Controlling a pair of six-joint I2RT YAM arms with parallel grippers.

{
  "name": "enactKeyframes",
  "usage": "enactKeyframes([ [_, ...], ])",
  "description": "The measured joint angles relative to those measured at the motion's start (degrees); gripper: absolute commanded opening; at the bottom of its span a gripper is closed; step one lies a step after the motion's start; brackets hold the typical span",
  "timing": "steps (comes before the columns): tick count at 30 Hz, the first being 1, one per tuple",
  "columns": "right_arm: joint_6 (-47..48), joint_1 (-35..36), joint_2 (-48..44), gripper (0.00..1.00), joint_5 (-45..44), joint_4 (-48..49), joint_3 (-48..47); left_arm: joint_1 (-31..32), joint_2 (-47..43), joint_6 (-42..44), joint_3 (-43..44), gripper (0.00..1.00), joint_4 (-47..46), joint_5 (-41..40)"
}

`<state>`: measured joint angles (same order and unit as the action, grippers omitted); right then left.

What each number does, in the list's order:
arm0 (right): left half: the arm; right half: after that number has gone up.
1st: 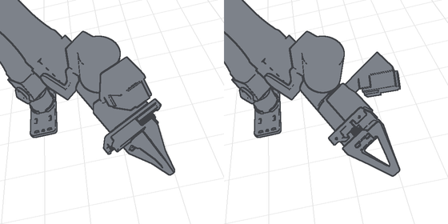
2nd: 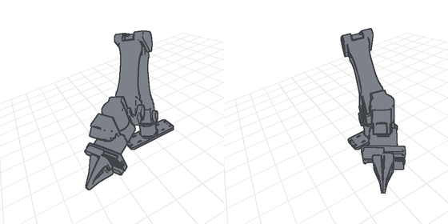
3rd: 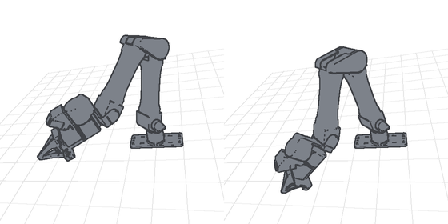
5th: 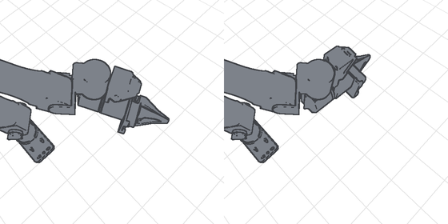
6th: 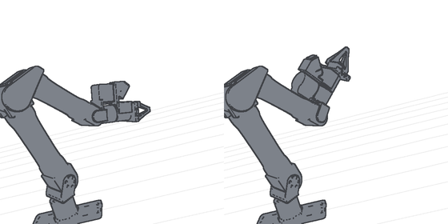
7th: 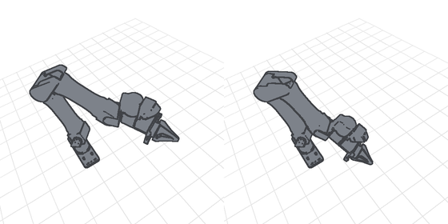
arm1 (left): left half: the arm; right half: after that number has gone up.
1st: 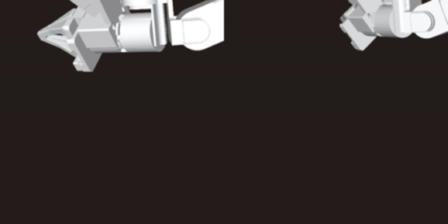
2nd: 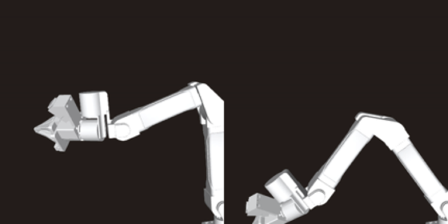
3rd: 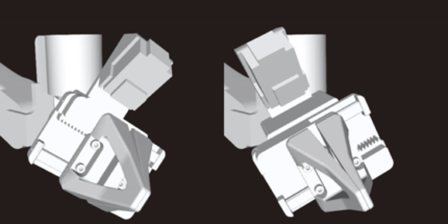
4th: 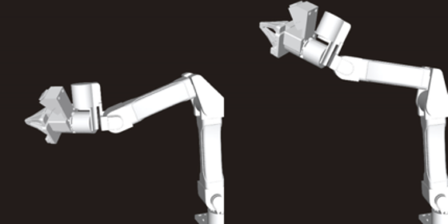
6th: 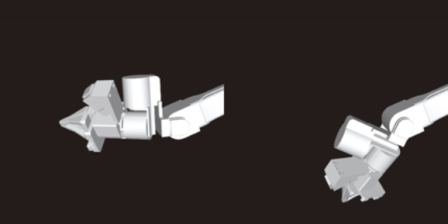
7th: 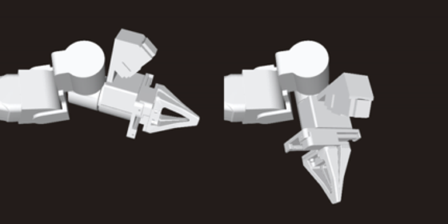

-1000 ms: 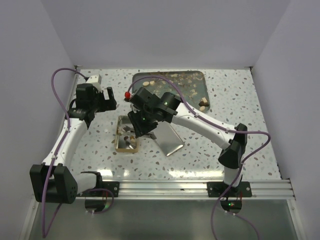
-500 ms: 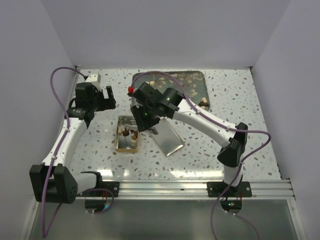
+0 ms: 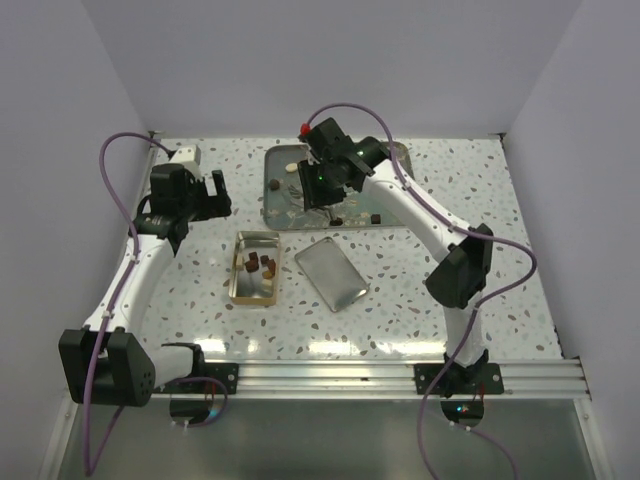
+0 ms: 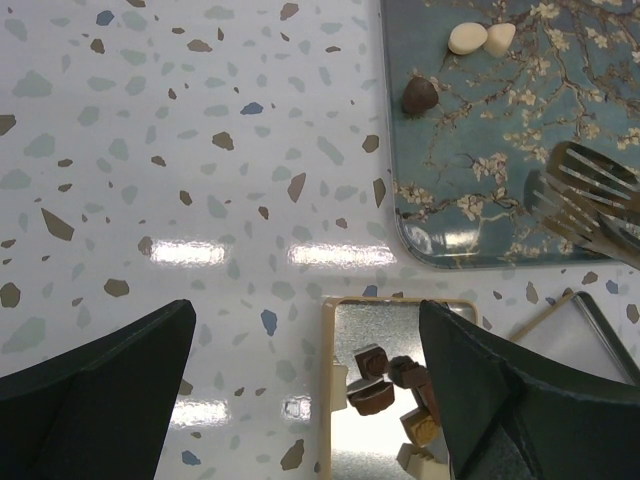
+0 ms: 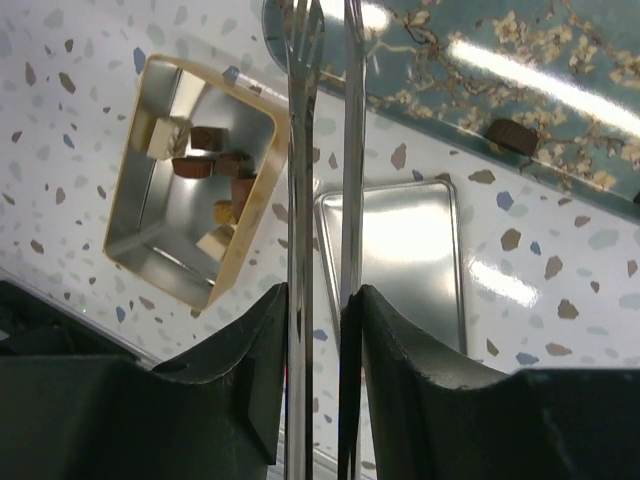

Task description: Pack the chocolate

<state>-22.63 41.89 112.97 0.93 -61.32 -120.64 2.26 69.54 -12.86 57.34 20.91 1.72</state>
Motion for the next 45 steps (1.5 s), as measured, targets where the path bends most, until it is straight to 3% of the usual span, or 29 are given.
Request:
enactKeyframes([
  [10,0.2,-1.2,12.0,0.39,1.8,4.1,-4.0,0.0,0.0,0.1,0.0,1.00,0.0,-0.5],
  [45,-2.2,-3.0,26.7,0.42,4.8,8.4,-15.3,-0.4,2.2,0.2,0.0,1.00,0.0,-0.8],
])
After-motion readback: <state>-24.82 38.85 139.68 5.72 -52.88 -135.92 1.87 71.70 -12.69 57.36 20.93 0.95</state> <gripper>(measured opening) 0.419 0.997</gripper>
